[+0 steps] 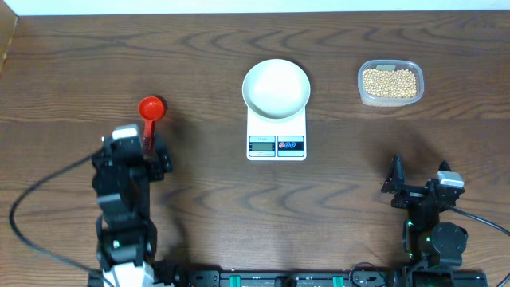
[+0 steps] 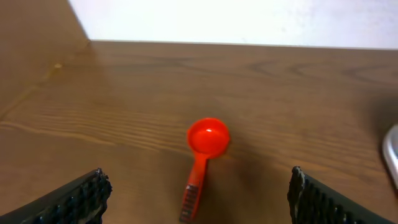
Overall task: Scoop item into bowl and weigh 50g on scale
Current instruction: 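Move the left gripper forward and down over the red scoop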
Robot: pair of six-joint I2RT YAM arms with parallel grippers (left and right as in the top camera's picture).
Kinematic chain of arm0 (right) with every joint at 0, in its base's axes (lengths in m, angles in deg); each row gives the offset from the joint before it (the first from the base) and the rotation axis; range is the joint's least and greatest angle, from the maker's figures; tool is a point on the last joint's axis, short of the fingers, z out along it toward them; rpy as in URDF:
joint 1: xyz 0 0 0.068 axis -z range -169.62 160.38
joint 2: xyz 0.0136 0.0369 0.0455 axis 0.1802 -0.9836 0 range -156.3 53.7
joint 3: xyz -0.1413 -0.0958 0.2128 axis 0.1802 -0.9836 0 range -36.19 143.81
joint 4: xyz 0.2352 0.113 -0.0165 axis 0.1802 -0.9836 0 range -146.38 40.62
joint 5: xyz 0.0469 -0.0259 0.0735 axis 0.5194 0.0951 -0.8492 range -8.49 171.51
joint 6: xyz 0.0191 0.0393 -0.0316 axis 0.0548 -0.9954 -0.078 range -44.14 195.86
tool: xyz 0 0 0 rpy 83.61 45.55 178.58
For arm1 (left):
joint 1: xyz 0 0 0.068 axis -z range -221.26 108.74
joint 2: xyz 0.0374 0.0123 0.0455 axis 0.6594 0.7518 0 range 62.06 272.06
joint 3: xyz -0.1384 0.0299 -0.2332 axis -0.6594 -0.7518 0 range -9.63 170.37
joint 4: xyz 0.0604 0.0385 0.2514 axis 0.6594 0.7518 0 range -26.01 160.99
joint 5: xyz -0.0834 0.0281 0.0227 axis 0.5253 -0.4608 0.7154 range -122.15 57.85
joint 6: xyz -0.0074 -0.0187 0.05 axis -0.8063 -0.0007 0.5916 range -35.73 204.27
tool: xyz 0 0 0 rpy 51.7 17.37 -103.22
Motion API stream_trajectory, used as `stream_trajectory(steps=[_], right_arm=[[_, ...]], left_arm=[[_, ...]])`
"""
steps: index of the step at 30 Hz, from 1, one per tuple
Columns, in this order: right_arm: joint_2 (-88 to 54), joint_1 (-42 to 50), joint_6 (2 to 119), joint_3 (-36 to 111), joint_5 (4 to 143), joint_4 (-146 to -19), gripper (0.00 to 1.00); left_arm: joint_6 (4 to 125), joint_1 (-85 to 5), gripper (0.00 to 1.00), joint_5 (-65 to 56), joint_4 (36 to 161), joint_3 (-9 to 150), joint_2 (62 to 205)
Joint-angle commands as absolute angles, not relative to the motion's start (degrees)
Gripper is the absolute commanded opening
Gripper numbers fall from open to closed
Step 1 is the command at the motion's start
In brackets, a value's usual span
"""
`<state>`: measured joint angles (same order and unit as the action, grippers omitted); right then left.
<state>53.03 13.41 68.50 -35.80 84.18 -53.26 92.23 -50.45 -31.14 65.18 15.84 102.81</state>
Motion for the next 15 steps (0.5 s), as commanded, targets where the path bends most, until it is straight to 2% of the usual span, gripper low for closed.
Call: stream_trajectory(steps=[1,9,15], right_arm=[[53.38,13.06,68.22,-35.87,84.14,-53.48,0.99],[53.38,13.06,68.22,-35.87,84.14,-53.48,0.99],[53.38,13.06,68.22,-35.87,84.14,-53.48,0.99]], left_arm=[[93.63,-50.23,0.93,-27.14,66.47,22.88,111.05],[93.54,-50.89,0.93,-25.94,78.2,40.82,128.05],[93.37,-55.02,0.93,-17.94,90.88,56.5,139.18]])
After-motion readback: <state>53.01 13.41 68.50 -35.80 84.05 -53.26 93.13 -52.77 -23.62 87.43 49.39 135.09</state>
